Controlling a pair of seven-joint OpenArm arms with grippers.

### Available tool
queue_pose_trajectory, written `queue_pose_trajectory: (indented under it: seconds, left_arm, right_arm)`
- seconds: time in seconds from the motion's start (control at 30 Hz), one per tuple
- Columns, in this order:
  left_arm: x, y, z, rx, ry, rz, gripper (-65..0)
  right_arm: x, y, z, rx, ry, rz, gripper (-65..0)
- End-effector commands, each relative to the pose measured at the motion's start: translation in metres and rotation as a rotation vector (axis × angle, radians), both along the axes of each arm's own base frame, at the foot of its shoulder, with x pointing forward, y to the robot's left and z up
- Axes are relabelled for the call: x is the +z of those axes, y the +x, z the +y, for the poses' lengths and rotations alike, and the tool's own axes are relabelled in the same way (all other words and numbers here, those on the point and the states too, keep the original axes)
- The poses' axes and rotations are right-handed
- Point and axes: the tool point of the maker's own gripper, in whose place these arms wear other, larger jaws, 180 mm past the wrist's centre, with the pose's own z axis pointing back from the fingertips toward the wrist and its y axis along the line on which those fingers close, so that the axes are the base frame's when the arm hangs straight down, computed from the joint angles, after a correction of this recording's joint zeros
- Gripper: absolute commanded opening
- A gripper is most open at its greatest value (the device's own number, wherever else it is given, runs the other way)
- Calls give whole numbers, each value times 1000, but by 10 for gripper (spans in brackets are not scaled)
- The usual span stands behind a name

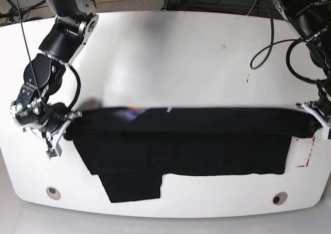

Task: Fold the T-shirt properly
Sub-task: 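Lift the grasped edges and fold them over toward the collar, then lower the folded edge onto the table with both grippers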

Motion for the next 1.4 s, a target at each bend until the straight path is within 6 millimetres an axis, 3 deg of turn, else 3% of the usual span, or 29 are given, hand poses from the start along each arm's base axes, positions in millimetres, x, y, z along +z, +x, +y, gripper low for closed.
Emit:
queue_pose_trajectory:
  seconds: [0.0,0.2,0.43,1.0,1.37]
  left_arm:
    - [15,0,5,-6,20,-62,-650]
    - [-21,-28,3,-13,15,30,-650]
    - [-44,-52,5,-11,11,87,-650]
    - [-76,-102,16,-16,35,221,-650]
    - [-92,-131,22,-24,60,312,-642]
  right_arm:
    - [13,7,1,9,4,-72,-650]
    - [-33,-29,11,17,72,16,-650]
    - [-58,-61,18,17,171,64,-650]
    - [-99,-121,17,19,202,206,-639]
    - [-107,-151,-4,16,147,276,-618]
